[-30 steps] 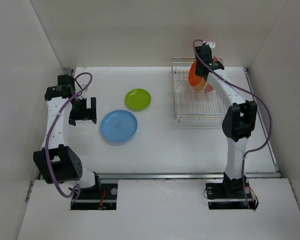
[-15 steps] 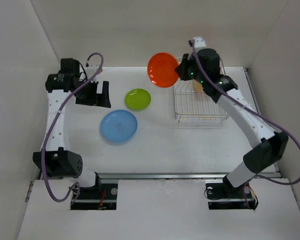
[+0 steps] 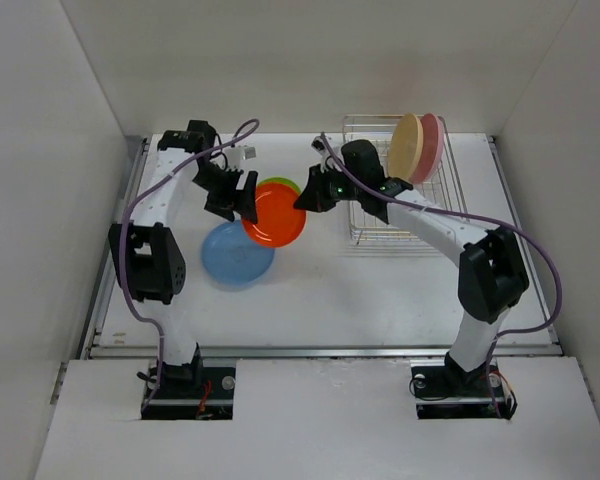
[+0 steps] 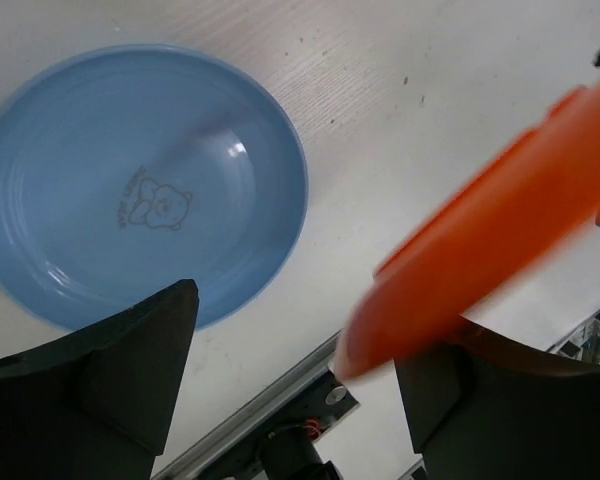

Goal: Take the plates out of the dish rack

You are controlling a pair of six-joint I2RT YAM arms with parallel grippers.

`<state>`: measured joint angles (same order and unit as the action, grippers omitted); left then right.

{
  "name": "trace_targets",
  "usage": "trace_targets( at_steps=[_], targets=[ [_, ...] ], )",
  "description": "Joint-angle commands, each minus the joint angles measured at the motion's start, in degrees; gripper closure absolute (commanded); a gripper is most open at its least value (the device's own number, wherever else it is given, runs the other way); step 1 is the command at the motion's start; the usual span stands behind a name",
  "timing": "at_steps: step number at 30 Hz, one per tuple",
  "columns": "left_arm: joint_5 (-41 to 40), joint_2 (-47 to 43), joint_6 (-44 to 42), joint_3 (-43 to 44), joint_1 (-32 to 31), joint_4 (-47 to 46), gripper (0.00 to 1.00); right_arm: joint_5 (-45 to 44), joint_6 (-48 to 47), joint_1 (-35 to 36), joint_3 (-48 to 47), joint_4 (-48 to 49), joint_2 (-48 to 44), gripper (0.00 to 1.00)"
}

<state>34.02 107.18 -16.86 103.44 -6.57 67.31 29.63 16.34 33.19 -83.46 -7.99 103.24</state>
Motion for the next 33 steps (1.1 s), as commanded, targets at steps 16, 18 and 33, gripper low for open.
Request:
trace_targets(
  at_steps=[16,18,33],
  targets=[
    [3.69,10.41,6.74,16.08,-1.69,-0.32,1.00,-5.00,1.86,-1.90,-9.86,0.62,5.92,0.44],
    [2.55,13.74,11.47,20.04,-1.17,-2.43,1.00,-10.52,2.38,-3.12,-10.41,-2.02,4.87,0.28],
    [-3.96,35.11,23.10,35.96,0.15,-5.61,1.00,-28.75,-0.43,-3.75,-4.26,-7.39,-9.02,0.20]
  ],
)
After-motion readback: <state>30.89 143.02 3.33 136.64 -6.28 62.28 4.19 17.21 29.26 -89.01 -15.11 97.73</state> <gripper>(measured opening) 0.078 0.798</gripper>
